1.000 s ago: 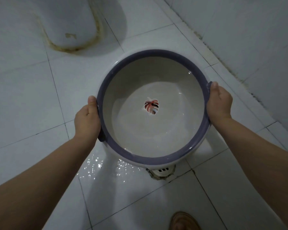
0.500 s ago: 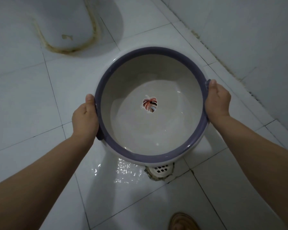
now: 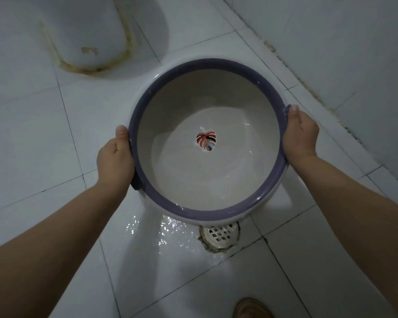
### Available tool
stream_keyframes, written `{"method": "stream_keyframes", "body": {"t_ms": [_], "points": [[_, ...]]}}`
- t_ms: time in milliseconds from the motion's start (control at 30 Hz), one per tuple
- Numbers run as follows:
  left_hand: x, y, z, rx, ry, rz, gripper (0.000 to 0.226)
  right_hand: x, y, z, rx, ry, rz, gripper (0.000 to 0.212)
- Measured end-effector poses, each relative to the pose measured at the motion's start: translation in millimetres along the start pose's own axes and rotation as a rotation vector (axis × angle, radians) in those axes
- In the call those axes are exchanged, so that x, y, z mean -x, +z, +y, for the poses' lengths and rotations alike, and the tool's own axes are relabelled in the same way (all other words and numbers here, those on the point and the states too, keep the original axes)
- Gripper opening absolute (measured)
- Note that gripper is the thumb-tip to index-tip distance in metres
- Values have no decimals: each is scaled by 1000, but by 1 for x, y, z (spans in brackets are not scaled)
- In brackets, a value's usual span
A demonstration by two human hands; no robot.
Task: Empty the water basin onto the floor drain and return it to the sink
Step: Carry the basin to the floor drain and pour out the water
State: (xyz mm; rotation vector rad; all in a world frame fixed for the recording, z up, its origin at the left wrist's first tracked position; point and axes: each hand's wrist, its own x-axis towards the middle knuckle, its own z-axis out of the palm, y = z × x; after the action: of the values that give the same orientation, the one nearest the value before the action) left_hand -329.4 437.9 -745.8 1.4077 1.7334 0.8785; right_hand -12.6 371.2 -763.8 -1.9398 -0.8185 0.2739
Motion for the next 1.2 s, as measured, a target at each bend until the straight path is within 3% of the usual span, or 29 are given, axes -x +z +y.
{"method": "stream_keyframes", "body": {"t_ms": [1200], "points": [[5, -4, -6, 47, -5, -15, 53, 4, -3, -3, 12, -33, 11, 37]]}}
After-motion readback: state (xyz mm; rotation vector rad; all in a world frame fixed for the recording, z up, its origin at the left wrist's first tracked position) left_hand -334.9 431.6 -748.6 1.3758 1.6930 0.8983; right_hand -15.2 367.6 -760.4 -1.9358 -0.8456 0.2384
